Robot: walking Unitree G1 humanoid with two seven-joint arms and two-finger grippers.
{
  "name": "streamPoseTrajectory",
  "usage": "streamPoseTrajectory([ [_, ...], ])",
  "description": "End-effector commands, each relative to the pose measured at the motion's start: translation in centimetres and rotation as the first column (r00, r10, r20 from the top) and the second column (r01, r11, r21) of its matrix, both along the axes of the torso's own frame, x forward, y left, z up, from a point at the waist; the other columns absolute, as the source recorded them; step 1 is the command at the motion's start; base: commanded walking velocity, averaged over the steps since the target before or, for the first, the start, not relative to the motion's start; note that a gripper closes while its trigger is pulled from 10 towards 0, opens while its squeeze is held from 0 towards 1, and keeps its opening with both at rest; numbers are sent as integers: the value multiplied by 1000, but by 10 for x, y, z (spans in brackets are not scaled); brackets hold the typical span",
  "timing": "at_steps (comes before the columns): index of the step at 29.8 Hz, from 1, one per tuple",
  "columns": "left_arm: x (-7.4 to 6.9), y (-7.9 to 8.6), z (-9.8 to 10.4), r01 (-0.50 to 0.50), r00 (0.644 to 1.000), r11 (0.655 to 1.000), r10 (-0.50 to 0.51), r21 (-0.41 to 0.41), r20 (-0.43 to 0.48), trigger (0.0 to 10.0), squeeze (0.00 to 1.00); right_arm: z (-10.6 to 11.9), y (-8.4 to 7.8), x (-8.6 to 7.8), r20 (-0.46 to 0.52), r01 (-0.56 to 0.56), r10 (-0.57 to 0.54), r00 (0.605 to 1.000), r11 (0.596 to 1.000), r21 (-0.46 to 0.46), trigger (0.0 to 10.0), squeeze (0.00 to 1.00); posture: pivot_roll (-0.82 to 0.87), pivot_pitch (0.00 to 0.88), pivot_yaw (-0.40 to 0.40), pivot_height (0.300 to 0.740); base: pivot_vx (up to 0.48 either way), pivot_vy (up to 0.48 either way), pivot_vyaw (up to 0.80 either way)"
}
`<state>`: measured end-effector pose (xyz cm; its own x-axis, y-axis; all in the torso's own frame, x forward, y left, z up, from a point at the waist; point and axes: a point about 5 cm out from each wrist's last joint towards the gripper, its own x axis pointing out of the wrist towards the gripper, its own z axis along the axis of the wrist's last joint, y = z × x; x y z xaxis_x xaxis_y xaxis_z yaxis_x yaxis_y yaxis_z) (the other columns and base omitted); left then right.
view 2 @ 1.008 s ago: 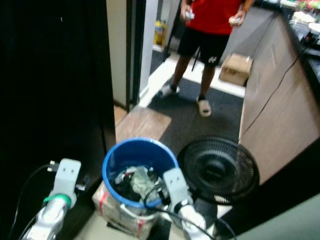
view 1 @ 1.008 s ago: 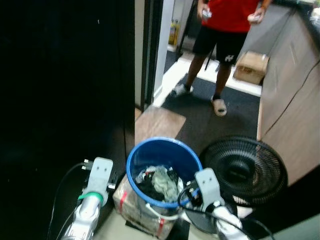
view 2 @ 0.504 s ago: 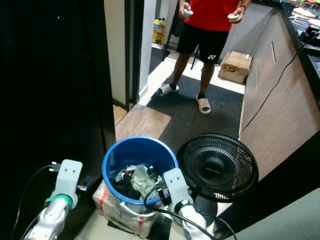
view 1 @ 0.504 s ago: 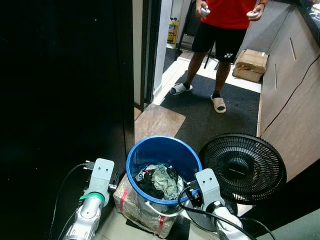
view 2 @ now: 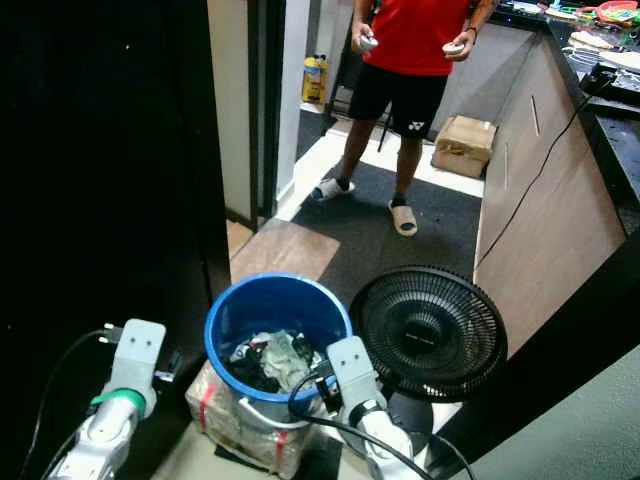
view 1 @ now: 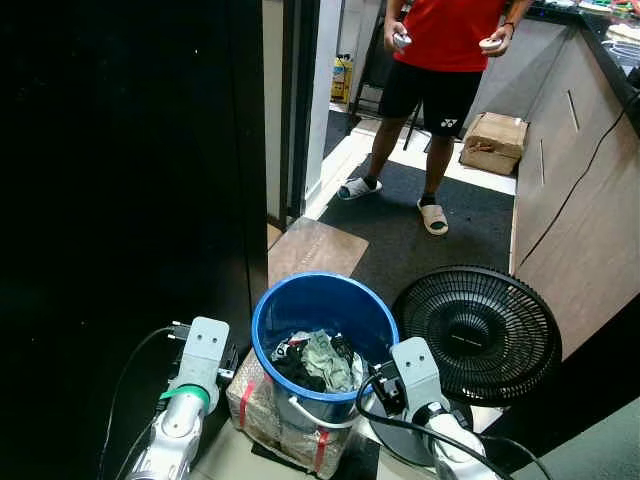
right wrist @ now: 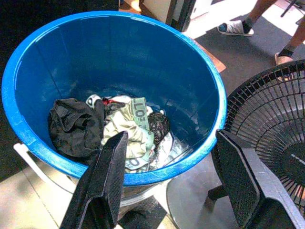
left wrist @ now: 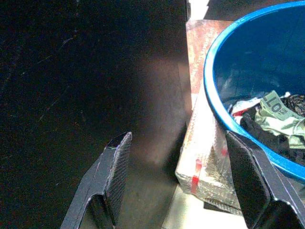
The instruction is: Clothes washing
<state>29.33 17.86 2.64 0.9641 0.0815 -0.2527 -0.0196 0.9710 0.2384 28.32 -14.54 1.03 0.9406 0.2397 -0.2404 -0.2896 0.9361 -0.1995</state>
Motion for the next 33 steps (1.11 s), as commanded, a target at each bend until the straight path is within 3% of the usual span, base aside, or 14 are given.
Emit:
streamPoseTrajectory([
  [1,-3,-4,-6,17,999,1000,-17,-1,-29,10000,0,-5,-3,-4,-23,13,-13,1000,1000,3,10000,0,80,16,-1,740,0,0,0],
  [9,-3,-5,-5,21,1000,1000,-21,-4,-22,10000,0,-5,-3,-4,-23,14,-14,1000,1000,4,10000,0,80,22,1,740,0,0,0],
  [28,-3,-4,-4,12,1000,1000,-12,-8,-13,10000,0,-6,-3,-5,-28,17,-17,999,1000,1,10000,0,78,27,-1,740,335,0,0],
  [33,-3,-3,-5,-4,1000,1000,4,-16,-19,10000,0,-6,-3,-5,-28,17,-17,999,1000,1,10000,0,78,27,-1,740,0,0,0],
])
